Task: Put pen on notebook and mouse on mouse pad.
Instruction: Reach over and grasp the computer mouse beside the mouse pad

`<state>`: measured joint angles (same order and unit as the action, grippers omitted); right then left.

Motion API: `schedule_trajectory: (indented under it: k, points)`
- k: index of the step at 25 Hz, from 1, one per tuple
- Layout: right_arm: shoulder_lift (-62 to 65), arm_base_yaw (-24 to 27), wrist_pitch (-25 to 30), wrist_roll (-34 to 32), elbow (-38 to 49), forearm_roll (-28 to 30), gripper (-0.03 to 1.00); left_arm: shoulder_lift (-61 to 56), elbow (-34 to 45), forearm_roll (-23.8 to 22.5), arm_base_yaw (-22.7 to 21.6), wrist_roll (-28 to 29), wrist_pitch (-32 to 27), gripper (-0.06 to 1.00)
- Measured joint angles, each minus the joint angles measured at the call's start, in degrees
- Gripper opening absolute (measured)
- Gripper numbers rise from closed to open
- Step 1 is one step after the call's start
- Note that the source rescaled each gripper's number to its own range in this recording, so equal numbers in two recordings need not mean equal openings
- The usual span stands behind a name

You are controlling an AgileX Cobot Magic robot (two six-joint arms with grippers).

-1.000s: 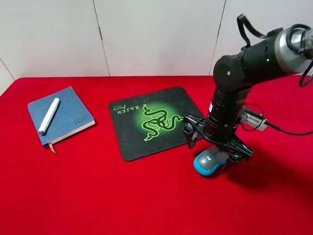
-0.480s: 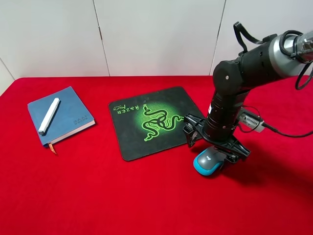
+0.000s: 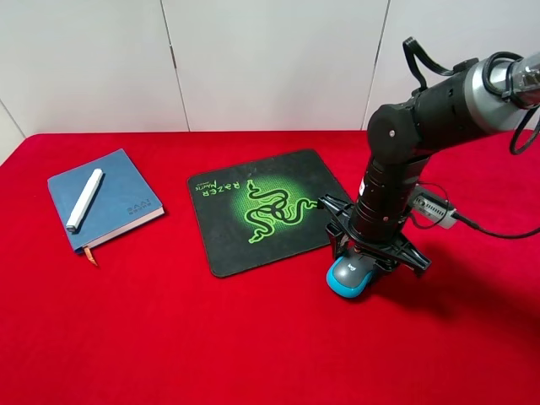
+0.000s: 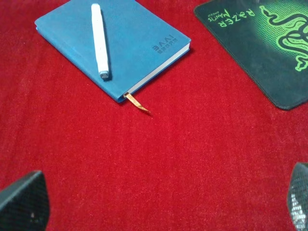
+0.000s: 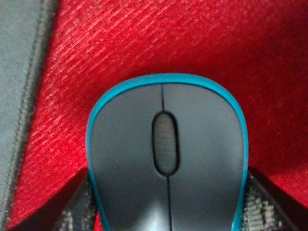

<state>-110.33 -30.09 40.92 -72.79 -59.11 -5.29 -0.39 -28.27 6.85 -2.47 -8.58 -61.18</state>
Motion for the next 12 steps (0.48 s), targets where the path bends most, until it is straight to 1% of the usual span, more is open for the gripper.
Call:
schedule_trajectory:
  k: [3, 6, 12]
  points:
    - [1.11, 0.00, 0.12, 0.76, 0.00, 0.06, 0.01, 0.00, 0.00, 0.00, 0.00, 0.00, 0.00, 1.00]
    - [3.91, 0.00, 0.38, 4.71, 0.00, 0.06, 0.01, 0.00, 0.00, 0.00, 0.00, 0.00, 0.00, 1.00]
    - [10.61, 0.00, 1.91, 20.00, -0.08, -0.67, 0.01, 0.00, 0.00, 0.00, 0.00, 0.00, 0.00, 1.00]
